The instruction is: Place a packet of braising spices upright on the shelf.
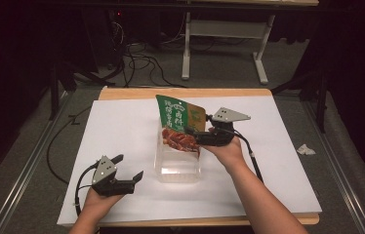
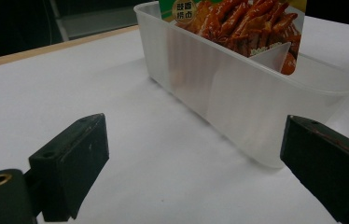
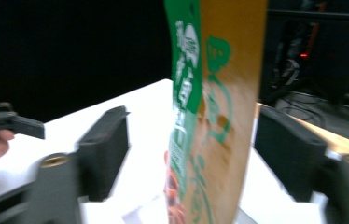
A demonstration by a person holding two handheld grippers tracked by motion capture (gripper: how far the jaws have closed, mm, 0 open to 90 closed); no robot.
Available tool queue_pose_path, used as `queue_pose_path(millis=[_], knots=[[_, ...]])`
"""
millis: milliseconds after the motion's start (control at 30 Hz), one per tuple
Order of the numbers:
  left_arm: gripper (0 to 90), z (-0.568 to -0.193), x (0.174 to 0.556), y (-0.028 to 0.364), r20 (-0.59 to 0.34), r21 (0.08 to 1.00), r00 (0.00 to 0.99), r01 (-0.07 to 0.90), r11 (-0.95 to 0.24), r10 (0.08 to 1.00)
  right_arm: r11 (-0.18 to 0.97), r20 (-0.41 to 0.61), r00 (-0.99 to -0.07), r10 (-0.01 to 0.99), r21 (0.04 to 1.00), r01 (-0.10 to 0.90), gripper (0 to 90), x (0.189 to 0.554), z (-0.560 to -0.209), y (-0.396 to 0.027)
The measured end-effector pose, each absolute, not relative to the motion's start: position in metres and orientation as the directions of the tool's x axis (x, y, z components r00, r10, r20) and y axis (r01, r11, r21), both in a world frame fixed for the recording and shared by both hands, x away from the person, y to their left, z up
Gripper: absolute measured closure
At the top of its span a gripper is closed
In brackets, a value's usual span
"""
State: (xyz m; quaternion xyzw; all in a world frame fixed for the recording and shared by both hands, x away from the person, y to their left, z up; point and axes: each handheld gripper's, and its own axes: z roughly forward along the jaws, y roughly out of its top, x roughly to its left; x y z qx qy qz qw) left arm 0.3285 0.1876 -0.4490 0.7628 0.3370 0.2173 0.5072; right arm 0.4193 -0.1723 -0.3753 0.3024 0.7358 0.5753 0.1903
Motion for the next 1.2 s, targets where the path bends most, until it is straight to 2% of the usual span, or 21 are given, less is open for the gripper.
queue_pose_path(millis=[133, 300, 633, 1200], knots=[[8.4, -0.448, 0.328, 0.188, -0.014, 0.923, 0.678, 0.291, -0.252, 0.735, 0.145, 0.07, -0.724, 0.686, 0.962, 0.231, 15.4, 0.413, -0.373, -0.181], [8.4, -0.448, 0.328, 0.187, -0.015, 0.922, 0.679, 0.293, -0.253, 0.734, 0.156, 0.064, -0.695, 0.716, 0.956, 0.25, 15.6, 0.406, -0.371, -0.192], [8.5, -0.449, 0.329, 0.186, -0.021, 0.923, 0.679, 0.296, -0.247, 0.734, 0.149, 0.053, -0.63, 0.775, 0.953, 0.263, 15.4, 0.384, -0.376, -0.242], [9.4, -0.449, 0.331, 0.184, -0.02, 0.917, 0.684, 0.303, -0.259, 0.73, 0.097, 0.056, -0.443, 0.895, 0.944, 0.315, 15.0, 0.31, -0.42, -0.353]])
